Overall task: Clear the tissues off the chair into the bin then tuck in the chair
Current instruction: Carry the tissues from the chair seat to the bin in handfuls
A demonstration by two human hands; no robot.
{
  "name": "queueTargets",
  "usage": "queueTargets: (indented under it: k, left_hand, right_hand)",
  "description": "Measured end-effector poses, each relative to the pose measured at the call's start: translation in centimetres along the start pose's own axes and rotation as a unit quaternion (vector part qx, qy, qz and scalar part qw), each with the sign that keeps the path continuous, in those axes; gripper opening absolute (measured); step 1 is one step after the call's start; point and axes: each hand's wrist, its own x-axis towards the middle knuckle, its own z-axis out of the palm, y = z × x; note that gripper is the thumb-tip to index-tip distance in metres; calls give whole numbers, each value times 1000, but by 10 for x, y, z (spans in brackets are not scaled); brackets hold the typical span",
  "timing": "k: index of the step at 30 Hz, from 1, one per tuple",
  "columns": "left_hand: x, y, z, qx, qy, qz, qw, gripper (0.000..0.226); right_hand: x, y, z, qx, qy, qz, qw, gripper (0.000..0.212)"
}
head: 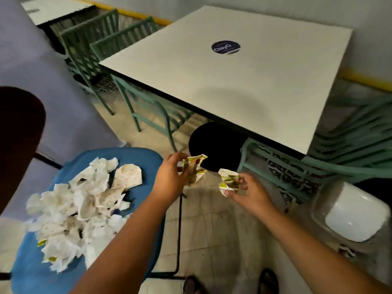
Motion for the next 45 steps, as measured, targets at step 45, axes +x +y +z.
queueTargets:
  k: [45]
  left_hand:
    - [-82,186,499,119,-301,6,946,34]
  right_hand:
    - [-92,365,-242,138,176,299,928,40]
